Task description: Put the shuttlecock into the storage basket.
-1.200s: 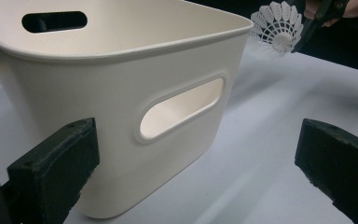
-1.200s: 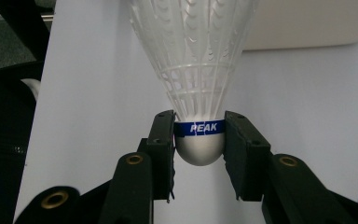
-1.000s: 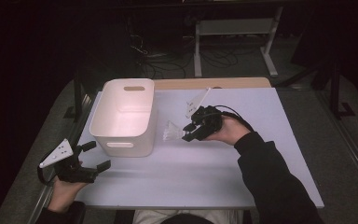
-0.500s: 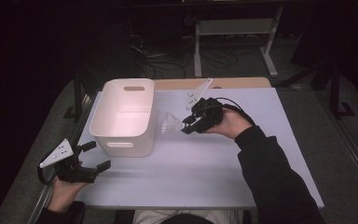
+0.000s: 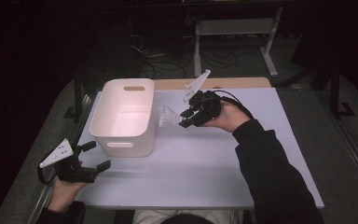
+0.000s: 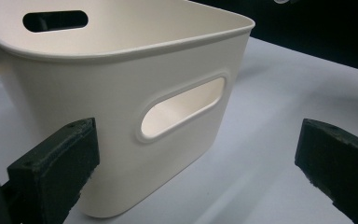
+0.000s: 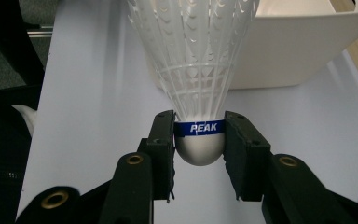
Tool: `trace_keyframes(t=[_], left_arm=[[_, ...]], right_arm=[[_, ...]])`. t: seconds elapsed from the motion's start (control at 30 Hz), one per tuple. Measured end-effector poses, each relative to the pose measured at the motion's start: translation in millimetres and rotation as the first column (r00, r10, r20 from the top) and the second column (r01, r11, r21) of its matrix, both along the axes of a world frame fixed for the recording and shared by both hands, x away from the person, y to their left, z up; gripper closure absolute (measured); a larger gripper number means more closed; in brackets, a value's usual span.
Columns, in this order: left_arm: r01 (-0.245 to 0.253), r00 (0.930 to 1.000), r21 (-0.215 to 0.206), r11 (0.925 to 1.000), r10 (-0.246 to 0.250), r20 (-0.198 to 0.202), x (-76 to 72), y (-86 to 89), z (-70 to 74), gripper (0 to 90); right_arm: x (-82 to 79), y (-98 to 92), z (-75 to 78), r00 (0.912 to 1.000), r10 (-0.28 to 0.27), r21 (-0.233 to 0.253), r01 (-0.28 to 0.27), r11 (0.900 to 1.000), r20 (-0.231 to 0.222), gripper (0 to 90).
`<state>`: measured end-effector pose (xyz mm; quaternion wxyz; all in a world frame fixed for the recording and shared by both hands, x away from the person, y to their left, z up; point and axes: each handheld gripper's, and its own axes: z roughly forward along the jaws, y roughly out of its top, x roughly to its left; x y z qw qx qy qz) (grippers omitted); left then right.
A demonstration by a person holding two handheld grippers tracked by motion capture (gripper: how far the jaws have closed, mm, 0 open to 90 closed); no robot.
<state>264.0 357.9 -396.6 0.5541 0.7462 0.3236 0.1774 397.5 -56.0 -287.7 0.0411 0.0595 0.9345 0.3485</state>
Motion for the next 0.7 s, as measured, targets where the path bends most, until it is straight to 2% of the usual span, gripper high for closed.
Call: trace_keyframes(t=[0.7], left_arm=[[0.002,1.0000,-0.001,1.0000,-0.002,0.001,-0.1,0.1,0.1,0.0]], right_arm=[[10.7,11.9,20.4,0.9999,0.003,0.011,-0.003,1.000,0.016,63.8]])
